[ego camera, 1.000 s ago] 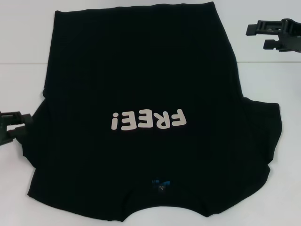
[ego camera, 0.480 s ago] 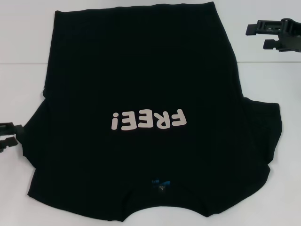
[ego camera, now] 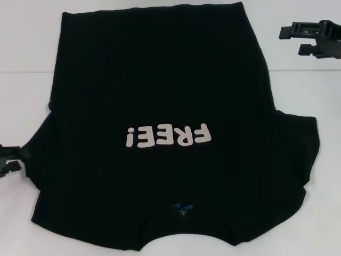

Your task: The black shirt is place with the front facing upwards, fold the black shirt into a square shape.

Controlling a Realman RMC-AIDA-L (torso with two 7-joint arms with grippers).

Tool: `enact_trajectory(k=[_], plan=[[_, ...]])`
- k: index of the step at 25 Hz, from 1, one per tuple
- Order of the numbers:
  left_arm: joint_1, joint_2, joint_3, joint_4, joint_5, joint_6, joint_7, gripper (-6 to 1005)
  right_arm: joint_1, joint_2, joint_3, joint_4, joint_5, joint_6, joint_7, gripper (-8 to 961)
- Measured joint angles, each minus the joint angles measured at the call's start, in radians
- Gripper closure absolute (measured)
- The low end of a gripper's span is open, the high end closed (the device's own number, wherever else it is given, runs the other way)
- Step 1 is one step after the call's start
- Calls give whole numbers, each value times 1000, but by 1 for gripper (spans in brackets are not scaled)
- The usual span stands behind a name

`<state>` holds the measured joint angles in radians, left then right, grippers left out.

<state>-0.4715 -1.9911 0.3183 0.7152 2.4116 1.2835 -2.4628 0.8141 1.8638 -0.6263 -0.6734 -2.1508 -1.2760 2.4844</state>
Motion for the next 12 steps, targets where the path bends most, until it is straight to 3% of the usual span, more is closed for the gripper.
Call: enact_trajectory(k=[12], plan=[[-27, 1, 52, -35, 6, -39, -7, 588, -7, -2, 4, 0, 3, 1, 5, 11]])
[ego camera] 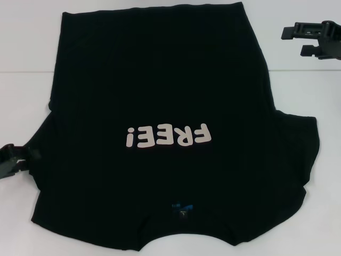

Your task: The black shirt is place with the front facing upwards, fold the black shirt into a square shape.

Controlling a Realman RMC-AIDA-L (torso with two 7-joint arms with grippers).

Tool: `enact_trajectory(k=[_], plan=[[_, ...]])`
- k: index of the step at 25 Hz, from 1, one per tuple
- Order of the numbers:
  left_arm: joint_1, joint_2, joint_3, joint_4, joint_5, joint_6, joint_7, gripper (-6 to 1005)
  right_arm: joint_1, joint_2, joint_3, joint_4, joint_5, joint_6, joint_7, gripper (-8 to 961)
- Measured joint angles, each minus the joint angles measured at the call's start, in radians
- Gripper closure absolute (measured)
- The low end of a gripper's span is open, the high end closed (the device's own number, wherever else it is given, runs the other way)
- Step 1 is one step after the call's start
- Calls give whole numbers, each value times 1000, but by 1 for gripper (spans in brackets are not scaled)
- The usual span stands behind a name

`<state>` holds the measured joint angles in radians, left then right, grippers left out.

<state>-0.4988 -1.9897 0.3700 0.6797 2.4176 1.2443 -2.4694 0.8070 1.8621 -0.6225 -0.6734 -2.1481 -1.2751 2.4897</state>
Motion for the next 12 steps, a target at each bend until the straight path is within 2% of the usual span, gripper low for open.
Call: enact_trajectory(k=[9, 12], plan=[[-10, 2, 14, 9, 33, -4, -25, 711, -2, -1, 2, 0, 2, 2, 1, 10], [-11, 2, 14, 10, 34, -5, -27, 844, -2, -1, 6, 0, 2, 2, 1, 10]])
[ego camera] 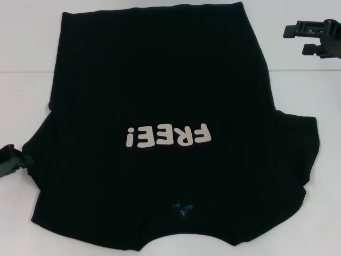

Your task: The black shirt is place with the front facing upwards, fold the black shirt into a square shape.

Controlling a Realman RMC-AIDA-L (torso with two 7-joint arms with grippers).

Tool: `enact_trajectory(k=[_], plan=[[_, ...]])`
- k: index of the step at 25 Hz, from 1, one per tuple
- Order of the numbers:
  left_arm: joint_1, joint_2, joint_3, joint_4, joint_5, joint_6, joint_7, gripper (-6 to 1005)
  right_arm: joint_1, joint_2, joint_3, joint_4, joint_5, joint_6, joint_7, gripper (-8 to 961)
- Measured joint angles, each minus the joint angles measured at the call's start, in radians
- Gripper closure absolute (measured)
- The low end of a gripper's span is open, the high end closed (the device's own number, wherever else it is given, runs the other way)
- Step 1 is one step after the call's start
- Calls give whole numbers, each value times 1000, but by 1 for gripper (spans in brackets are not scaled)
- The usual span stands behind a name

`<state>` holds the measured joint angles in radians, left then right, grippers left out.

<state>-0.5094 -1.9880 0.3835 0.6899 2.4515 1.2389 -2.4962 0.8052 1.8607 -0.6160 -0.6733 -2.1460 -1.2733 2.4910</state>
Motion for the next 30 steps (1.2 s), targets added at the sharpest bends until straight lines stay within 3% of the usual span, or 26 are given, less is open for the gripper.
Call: enact_trajectory(k=[2, 11, 18, 30], plan=[[0, 0, -2, 0, 0, -1, 0, 933, 0, 0, 5, 0, 0, 0, 0, 10], [5, 5, -11, 29, 0, 7, -6, 1000, 0, -2, 12, 0, 0, -3, 1, 9], [37, 12, -21, 71, 0, 18, -37, 999, -1, -3, 20, 0, 0, -5, 2, 11], [66, 17, -114, 90, 0, 70, -31, 998, 6, -4, 21, 0, 0, -4, 3, 9]])
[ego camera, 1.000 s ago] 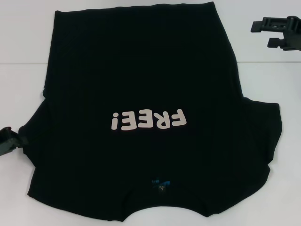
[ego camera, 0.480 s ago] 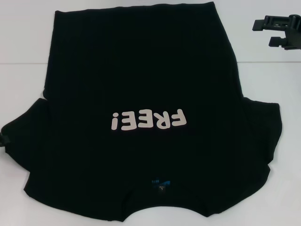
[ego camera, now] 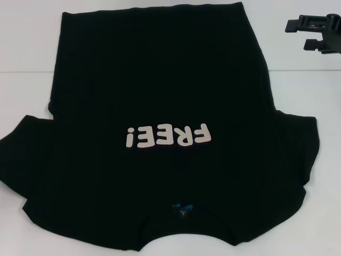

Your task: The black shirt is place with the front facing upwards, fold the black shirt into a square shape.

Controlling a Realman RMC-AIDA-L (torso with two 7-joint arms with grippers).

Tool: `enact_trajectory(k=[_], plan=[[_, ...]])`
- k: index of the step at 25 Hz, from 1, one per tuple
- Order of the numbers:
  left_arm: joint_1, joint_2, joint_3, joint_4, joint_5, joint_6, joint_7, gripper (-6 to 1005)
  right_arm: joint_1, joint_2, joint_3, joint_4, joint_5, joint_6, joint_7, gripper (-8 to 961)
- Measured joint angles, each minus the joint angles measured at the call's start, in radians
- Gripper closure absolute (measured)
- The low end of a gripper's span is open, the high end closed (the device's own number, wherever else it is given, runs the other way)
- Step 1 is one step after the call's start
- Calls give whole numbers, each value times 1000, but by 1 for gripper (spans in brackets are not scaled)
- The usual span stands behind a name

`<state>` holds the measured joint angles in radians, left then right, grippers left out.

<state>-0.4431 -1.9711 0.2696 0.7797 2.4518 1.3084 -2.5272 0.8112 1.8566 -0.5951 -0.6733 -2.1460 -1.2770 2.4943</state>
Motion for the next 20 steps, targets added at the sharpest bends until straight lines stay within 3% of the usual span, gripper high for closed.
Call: enact_trajectory(k=[9, 20], plan=[[31, -6, -57, 8, 0, 2, -1, 997, 3, -1, 0, 0, 1, 7, 0, 11], [-21, 24, -53, 25, 51, 6, -6, 996, 3, -2, 0, 0, 2, 10, 0, 10]])
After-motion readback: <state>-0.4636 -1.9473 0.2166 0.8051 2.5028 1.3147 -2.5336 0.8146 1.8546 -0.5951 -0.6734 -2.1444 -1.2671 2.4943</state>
